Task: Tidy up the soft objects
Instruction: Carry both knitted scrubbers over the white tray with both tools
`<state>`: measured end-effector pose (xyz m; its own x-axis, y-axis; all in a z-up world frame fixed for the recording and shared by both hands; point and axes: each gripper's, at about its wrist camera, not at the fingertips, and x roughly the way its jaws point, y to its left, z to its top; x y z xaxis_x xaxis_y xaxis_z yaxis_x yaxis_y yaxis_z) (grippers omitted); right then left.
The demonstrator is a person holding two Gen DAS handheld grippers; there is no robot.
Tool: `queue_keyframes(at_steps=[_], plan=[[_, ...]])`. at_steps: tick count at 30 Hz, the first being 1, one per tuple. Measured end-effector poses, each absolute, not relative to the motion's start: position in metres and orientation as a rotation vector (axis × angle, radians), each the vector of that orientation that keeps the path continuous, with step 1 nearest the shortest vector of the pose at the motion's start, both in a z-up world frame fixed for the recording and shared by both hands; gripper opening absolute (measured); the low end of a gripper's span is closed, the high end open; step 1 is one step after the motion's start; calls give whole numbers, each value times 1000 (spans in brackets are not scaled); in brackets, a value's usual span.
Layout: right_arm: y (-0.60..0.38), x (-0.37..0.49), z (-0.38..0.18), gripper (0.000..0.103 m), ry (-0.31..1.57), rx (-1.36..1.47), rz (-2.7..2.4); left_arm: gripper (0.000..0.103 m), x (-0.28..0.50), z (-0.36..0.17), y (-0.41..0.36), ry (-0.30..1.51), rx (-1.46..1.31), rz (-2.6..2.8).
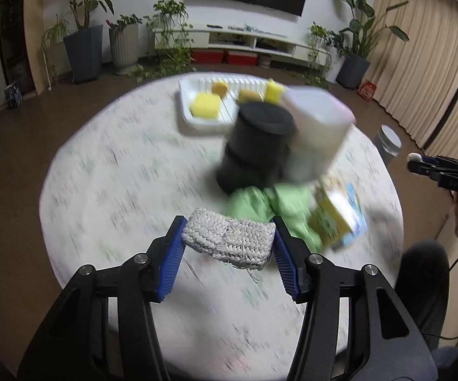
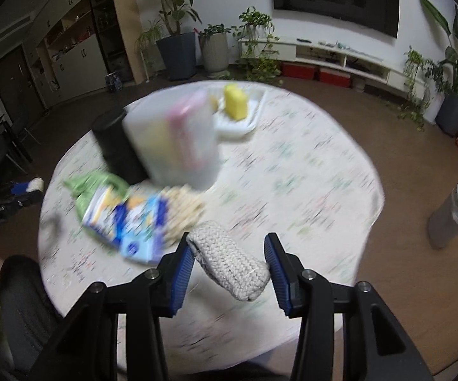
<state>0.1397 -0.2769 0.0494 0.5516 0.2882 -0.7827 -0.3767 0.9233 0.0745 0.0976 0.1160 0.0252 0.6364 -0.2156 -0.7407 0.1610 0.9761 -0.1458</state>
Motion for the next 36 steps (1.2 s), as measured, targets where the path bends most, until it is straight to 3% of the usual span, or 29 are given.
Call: queue_keyframes(at_steps=[16,27,36], plan=[[-300,343,98,48,889,-181,265,51,292,71,133,830,1,-253],[-204,451,62,48,973,-255,444,51,379,5,48,973,242,-487],[-100,467,20,48,1043,-472,699,51,399,-45,32,1050,266,-542]])
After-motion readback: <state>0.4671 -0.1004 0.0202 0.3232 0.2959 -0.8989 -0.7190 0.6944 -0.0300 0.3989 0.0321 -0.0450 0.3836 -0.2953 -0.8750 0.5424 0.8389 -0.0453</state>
